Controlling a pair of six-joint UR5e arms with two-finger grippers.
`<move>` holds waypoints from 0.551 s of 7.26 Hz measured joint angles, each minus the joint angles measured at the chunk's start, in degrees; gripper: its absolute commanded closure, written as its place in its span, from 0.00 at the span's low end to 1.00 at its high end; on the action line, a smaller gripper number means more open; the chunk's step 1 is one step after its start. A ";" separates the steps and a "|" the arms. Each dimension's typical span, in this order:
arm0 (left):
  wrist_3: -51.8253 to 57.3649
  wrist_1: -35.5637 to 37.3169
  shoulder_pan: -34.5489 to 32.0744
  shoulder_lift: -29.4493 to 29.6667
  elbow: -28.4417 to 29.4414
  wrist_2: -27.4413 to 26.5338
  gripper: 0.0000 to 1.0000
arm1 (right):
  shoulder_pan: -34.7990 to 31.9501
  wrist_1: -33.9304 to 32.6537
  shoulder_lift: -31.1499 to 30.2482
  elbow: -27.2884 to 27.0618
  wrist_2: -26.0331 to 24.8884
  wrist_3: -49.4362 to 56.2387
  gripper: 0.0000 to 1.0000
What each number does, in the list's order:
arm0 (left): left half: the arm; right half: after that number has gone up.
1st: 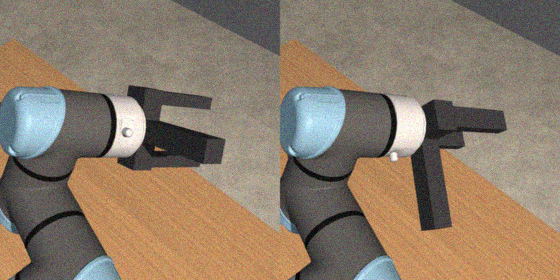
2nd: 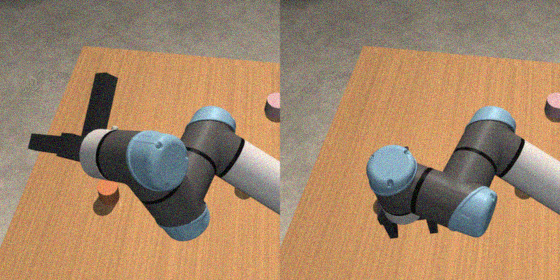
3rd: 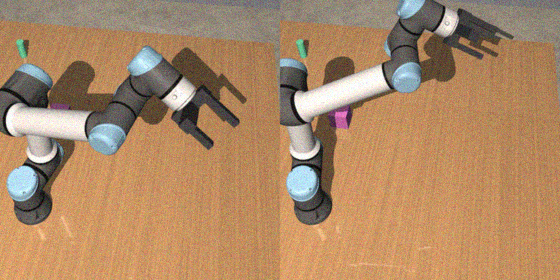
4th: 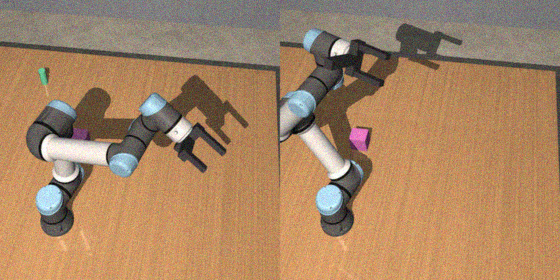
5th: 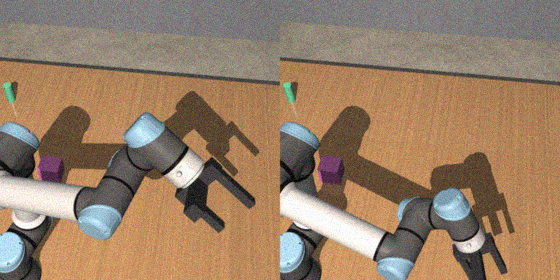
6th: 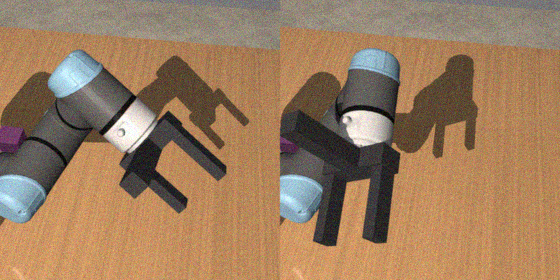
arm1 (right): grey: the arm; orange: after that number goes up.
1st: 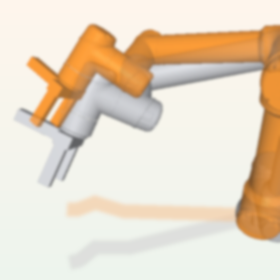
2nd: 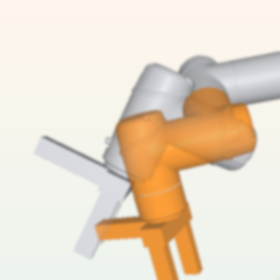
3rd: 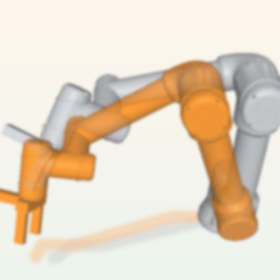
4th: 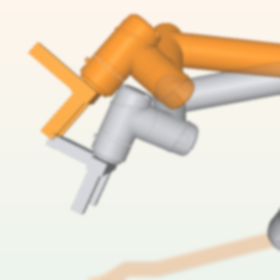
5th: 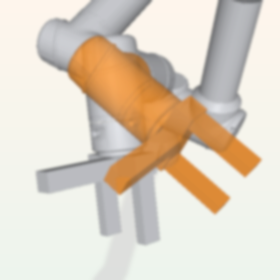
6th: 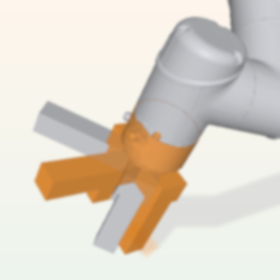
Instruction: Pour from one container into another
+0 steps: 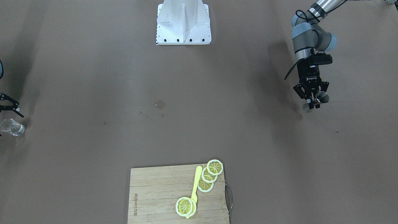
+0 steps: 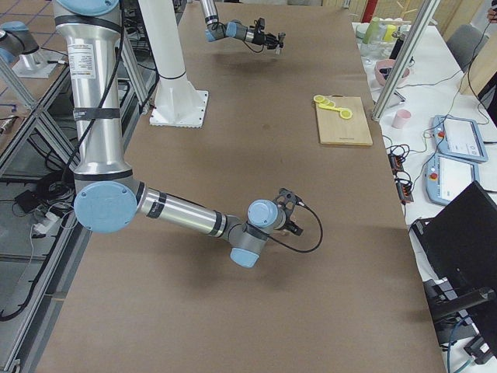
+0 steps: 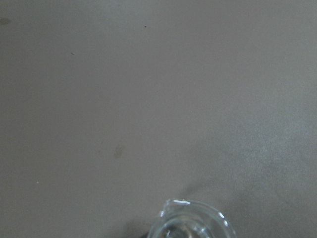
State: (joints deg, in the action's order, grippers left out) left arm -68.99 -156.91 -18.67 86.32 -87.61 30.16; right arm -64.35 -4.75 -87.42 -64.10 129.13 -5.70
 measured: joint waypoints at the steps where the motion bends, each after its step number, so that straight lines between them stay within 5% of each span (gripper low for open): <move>1: 0.00 0.04 -0.02 0.07 0.22 0.05 1.00 | -0.04 0.12 -0.07 -0.04 0.70 -1.57 0.00; 4: 0.00 0.19 0.18 0.84 1.85 0.15 1.00 | -1.15 0.04 -1.70 -0.83 5.19 -5.50 0.00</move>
State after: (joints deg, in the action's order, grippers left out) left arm -68.99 -156.73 -18.48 87.16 -85.76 30.31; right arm -65.50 -4.71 -89.12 -64.92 134.32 -11.21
